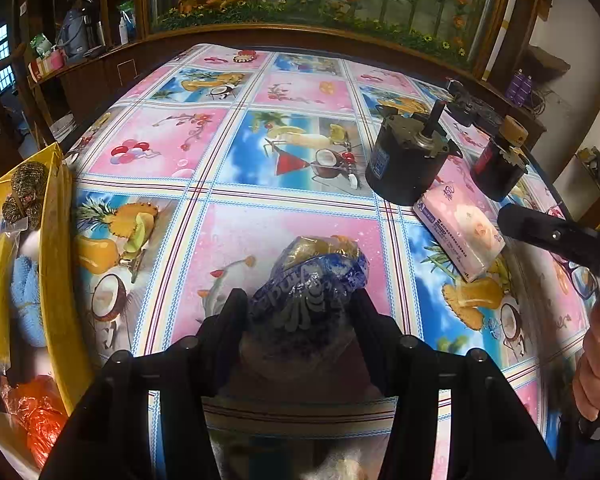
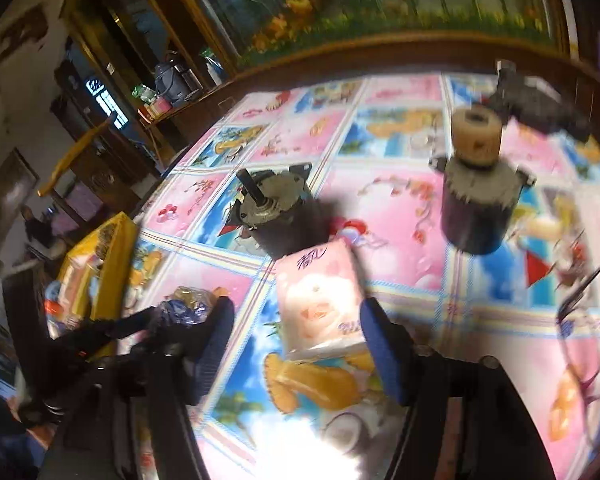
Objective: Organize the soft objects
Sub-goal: 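Grasp the blue-and-white patterned bag with the left tool while the right tool grasps the pink tissue pack, then carry the patterned bag and pink tissue pack over the box with both tools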
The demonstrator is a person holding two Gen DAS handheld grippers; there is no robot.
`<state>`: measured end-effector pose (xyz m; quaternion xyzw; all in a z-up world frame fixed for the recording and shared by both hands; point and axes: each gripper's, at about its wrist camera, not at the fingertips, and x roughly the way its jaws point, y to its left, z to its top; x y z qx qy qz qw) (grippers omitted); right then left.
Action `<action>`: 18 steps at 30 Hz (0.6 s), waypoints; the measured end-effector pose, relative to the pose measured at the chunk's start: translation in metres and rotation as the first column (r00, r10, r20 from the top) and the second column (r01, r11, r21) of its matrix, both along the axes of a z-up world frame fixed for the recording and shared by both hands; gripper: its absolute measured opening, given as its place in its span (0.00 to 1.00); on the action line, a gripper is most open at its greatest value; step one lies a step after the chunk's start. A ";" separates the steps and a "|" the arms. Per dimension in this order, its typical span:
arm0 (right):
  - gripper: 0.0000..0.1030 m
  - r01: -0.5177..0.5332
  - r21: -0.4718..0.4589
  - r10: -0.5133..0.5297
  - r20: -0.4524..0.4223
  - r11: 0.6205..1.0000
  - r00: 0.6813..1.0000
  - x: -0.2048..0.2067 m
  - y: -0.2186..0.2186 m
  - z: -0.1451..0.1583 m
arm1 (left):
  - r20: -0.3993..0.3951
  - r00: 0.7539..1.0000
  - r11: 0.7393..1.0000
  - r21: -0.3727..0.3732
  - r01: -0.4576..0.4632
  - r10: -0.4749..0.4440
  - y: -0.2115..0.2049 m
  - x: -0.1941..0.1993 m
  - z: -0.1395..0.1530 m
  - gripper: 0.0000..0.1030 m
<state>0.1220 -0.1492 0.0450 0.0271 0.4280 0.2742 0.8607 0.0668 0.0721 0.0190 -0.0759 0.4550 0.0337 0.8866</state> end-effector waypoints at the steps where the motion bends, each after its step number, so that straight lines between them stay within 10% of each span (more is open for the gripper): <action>1: 0.71 0.005 -0.020 -0.005 0.005 1.000 1.000 0.003 0.002 -0.003 | 0.000 1.000 1.000 0.001 0.001 -0.001 0.000 0.000 0.000 0.51; 12: 0.71 0.001 -0.231 0.005 0.027 0.973 1.000 0.005 0.039 -0.031 | 0.003 1.000 1.000 0.031 0.007 -0.007 -0.003 0.000 -0.001 0.51; 18: 0.53 0.042 -0.252 -0.029 0.055 0.967 0.998 -0.012 0.039 -0.027 | 0.018 1.000 0.999 0.042 0.016 -0.017 -0.005 -0.001 0.001 0.51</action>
